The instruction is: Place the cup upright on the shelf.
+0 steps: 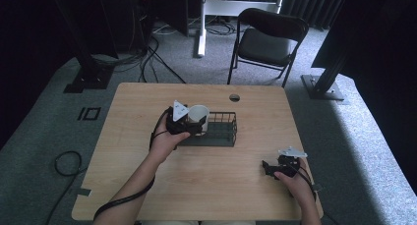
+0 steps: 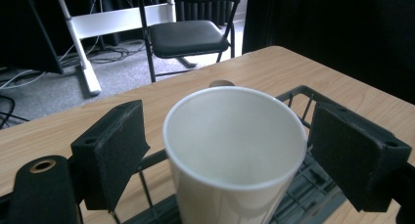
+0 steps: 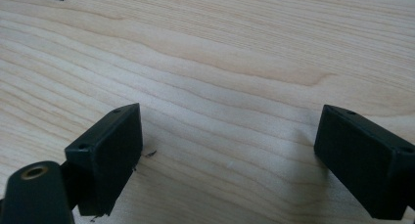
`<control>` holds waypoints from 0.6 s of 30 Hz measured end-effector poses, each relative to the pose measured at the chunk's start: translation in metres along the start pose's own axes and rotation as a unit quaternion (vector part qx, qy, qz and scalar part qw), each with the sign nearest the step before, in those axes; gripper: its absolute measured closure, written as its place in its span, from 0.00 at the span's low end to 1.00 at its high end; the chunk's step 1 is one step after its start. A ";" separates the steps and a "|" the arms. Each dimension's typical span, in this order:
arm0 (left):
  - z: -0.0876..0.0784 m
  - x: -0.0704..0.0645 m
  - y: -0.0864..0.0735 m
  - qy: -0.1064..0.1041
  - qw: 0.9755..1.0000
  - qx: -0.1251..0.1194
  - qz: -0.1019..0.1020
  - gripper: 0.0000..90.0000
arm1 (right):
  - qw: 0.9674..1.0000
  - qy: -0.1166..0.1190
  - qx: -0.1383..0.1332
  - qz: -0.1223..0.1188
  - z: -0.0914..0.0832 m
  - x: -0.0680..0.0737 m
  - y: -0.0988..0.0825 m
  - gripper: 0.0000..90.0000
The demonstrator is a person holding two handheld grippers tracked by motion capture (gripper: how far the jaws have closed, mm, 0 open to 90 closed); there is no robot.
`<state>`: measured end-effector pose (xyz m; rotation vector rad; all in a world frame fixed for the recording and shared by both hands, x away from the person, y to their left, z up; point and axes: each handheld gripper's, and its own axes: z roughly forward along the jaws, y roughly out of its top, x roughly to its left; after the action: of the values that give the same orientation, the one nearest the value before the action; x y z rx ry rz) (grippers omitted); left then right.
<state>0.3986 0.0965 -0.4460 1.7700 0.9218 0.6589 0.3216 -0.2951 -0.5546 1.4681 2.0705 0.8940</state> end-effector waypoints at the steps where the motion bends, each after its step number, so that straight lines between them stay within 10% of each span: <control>1: -0.002 0.001 0.000 -0.001 1.000 -0.001 -0.003 0.17 | 1.000 0.000 0.000 0.000 0.000 0.000 0.000 0.11; 18: -0.039 0.021 -0.013 0.016 1.000 -0.003 -0.005 0.17 | 1.000 0.000 0.000 -0.001 0.000 0.000 0.000 0.11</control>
<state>0.3768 0.1373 -0.4437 1.7527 0.9480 0.6845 0.3217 -0.2952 -0.5546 1.4662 2.0709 0.8934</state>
